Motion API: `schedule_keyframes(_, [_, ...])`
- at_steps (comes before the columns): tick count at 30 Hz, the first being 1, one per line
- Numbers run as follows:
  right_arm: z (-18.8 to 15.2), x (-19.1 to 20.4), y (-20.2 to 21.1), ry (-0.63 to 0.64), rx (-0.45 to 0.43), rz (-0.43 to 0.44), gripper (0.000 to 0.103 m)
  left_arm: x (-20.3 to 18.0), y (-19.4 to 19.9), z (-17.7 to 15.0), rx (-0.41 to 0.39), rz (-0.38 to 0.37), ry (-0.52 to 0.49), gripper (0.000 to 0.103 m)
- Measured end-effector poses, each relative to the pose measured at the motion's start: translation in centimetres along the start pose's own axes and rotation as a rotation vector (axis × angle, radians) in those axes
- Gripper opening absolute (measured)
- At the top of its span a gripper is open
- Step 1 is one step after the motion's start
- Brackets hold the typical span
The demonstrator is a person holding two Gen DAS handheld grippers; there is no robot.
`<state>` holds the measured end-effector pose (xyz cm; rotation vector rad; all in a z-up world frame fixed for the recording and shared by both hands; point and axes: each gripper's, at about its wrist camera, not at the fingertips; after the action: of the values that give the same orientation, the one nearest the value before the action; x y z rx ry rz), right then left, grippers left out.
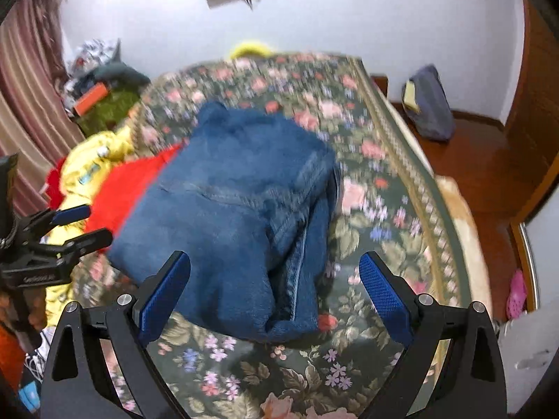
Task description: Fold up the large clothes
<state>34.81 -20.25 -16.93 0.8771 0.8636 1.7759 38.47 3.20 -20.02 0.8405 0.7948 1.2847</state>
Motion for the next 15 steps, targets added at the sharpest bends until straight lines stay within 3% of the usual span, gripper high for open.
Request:
schedule_keyframes(3, [-1.4, -1.7, -1.9, -0.026, 0.055, -0.032, 0.097, 0.7, -0.6, -1.3, 0.000, -0.059, 0.030, 0.086])
schedule_keyframes(8, [-2.5, -4.1, -2.7, -0.150, 0.121, 0.082, 0.097, 1.3, -0.5, -2.3, 0.009, -0.072, 0.042, 0.086])
schedule_keyframes(12, [-1.5, -3.1, -1.2, -0.097, 0.109, 0.052, 0.097, 2.0, 1.0, -2.1, -0.006, -0.027, 0.035, 0.086])
schedule_keyframes(15, [-0.6, -2.2, -0.4, -0.038, 0.075, 0.033, 0.097, 3.3, 2.0, -0.9, -0.038, -0.048, 0.053, 0.086])
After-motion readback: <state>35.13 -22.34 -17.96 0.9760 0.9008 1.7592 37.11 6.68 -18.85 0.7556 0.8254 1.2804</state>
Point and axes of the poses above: each gripper's, at about its wrist camera, not at the fingertips, and y roughly against the way its jaws point, x to its left, z to its top, and after that the axes turned 5 degrees about x, right-handed
